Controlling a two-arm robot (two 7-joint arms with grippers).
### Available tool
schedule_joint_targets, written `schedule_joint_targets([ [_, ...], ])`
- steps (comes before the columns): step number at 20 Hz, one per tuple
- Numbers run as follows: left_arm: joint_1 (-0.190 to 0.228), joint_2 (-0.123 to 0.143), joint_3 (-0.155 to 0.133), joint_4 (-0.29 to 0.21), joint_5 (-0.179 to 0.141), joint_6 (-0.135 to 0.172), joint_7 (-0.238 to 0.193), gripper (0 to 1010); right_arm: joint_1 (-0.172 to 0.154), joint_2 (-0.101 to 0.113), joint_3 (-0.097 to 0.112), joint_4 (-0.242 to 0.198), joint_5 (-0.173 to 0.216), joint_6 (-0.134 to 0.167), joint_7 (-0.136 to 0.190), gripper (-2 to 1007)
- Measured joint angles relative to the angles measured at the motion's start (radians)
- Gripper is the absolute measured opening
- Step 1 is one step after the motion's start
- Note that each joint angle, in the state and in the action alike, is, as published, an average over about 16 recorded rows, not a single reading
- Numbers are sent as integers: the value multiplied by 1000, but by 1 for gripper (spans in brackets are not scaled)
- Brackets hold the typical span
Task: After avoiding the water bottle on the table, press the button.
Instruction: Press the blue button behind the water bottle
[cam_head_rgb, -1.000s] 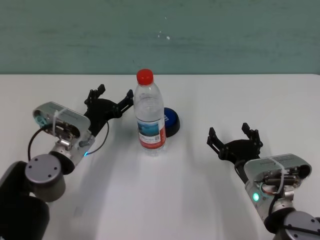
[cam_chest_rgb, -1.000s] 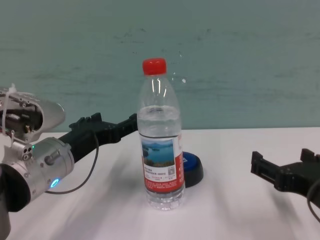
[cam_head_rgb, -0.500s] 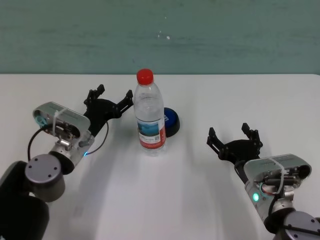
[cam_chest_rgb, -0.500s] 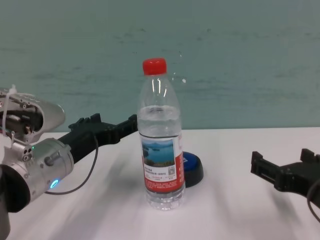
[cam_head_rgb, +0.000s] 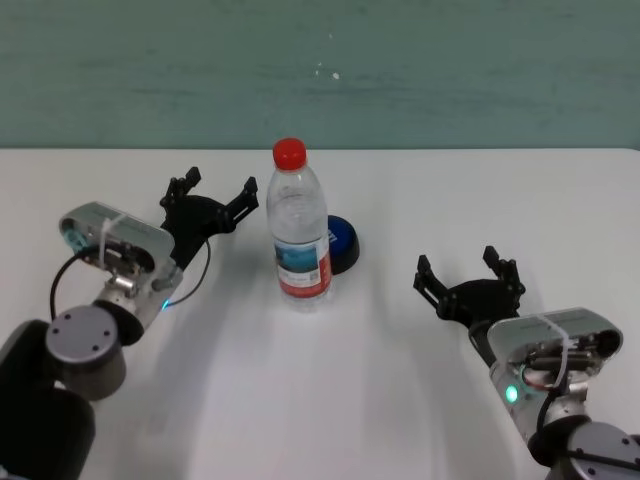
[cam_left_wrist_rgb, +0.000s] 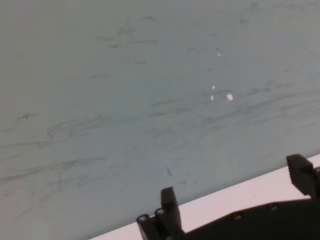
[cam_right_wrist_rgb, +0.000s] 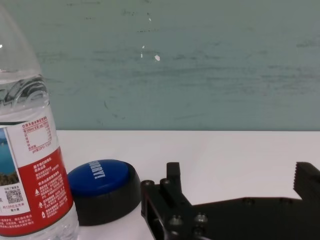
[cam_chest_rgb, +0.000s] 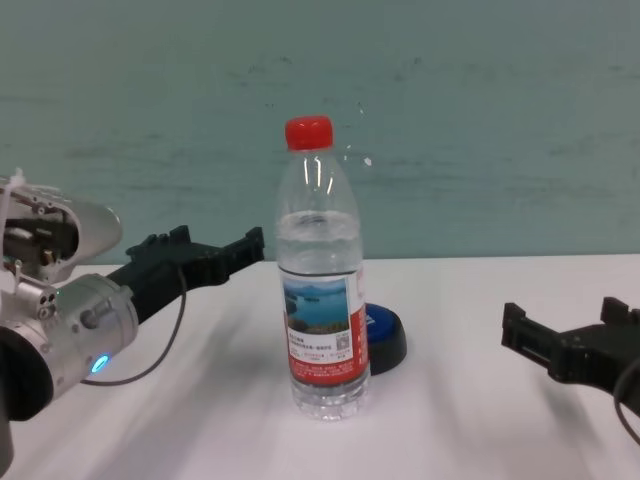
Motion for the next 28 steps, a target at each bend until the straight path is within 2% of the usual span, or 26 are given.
schedule_joint_targets([
  [6, 6, 7, -16, -9, -5, 6, 5, 1010, 0, 0, 0, 0, 0, 0, 0, 1004],
  [12, 39, 21, -41, -54, -20, 22, 8, 1010, 0, 0, 0, 0, 0, 0, 0, 1004],
  [19, 108, 44, -73, -144, -44, 47, 8, 1010, 0, 0, 0, 0, 0, 0, 0, 1004],
  [28, 218, 69, -105, -278, -74, 74, 4, 1010, 0, 0, 0, 0, 0, 0, 0, 1004],
])
